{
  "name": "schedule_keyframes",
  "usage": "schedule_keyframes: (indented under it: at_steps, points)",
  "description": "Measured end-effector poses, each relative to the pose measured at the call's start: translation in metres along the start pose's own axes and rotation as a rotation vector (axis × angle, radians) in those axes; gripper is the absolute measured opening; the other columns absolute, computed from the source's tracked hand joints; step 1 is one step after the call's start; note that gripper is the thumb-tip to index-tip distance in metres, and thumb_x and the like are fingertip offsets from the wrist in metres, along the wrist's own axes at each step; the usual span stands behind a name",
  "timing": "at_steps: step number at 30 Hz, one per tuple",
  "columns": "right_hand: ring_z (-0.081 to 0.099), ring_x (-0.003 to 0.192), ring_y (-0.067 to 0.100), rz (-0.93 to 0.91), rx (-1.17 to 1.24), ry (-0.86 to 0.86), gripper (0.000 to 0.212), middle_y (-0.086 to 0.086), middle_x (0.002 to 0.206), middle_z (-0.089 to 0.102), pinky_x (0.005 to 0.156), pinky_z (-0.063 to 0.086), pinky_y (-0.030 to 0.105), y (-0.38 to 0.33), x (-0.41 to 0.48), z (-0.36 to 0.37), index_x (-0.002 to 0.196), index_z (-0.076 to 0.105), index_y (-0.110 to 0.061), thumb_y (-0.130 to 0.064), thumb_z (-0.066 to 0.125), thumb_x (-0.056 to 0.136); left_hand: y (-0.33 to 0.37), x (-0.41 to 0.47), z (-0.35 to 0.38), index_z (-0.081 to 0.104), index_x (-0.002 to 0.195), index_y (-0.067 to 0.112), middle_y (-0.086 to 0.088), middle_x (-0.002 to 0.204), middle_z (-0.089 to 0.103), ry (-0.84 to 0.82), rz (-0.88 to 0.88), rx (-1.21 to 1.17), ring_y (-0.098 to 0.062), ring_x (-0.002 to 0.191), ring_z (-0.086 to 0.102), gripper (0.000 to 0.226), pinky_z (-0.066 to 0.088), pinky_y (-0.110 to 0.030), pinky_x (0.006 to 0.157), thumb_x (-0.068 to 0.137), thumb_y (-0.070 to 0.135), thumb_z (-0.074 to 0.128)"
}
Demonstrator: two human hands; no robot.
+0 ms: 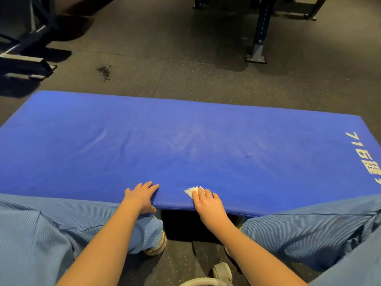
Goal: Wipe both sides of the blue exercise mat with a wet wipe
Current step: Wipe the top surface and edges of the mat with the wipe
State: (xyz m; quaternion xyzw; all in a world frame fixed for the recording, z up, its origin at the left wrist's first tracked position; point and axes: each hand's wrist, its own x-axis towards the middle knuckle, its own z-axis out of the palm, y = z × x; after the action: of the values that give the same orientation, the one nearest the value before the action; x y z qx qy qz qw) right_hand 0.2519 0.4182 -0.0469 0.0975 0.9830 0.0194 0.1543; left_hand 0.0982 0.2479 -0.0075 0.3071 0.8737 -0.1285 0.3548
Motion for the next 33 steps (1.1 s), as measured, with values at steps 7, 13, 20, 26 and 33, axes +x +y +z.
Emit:
schedule_keyframes:
  at_steps: [7, 13, 20, 26, 33]
  points:
    - [0.059, 0.101, 0.029, 0.007, 0.053, -0.007, 0.043, 0.013, 0.120, 0.055, 0.072, 0.045, 0.033, 0.026, 0.002, -0.036, 0.123, 0.048, -0.007, -0.005, 0.060, 0.081, 0.005, 0.000, -0.002, 0.001, 0.155, 0.035, 0.008, 0.163, -0.003, 0.054, 0.086, -0.027, -0.020, 0.150, 0.001, 0.079, 0.012, -0.052, 0.118, 0.095, 0.054, 0.048]
    - [0.058, 0.111, 0.026, 0.114, 0.093, -0.098, 0.056, 0.006, 0.139, 0.049, 0.074, 0.042, 0.028, 0.061, -0.015, -0.053, 0.136, 0.042, -0.020, 0.002, 0.048, 0.085, 0.046, 0.006, 0.001, -0.002, 0.155, 0.032, 0.006, 0.163, -0.008, 0.037, 0.186, -0.019, -0.024, 0.150, -0.003, 0.073, 0.014, -0.056, 0.116, 0.099, 0.053, 0.040]
    - [0.059, 0.094, 0.027, 0.163, 0.027, -0.189, 0.041, 0.005, 0.119, 0.062, 0.057, 0.033, 0.024, 0.079, -0.032, -0.066, 0.121, 0.056, -0.019, 0.000, 0.049, 0.085, 0.067, 0.007, -0.001, -0.001, 0.155, 0.031, 0.005, 0.163, -0.006, 0.047, 0.284, 0.076, -0.027, 0.150, 0.002, 0.072, 0.020, -0.055, 0.115, 0.099, 0.058, 0.034]
    - [0.052, 0.082, 0.024, 0.257, 0.051, -0.241, 0.020, -0.003, 0.067, 0.037, 0.046, 0.021, 0.022, 0.088, -0.048, -0.068, 0.092, 0.055, -0.023, -0.005, 0.052, 0.085, 0.086, 0.004, 0.004, -0.001, 0.156, 0.028, 0.002, 0.163, -0.004, 0.073, 0.331, 0.151, -0.031, 0.149, 0.007, 0.072, 0.026, -0.057, 0.111, 0.099, 0.058, 0.031]
    - [0.057, 0.097, 0.028, 0.309, 0.105, -0.279, 0.023, 0.009, 0.109, 0.059, 0.064, 0.038, 0.026, 0.087, -0.064, -0.059, 0.102, 0.054, -0.024, -0.006, 0.052, 0.087, 0.105, 0.001, 0.016, 0.001, 0.156, 0.021, -0.005, 0.163, 0.001, 0.088, 0.313, 0.205, -0.038, 0.147, 0.009, 0.071, 0.024, -0.061, 0.111, 0.100, 0.055, 0.030]
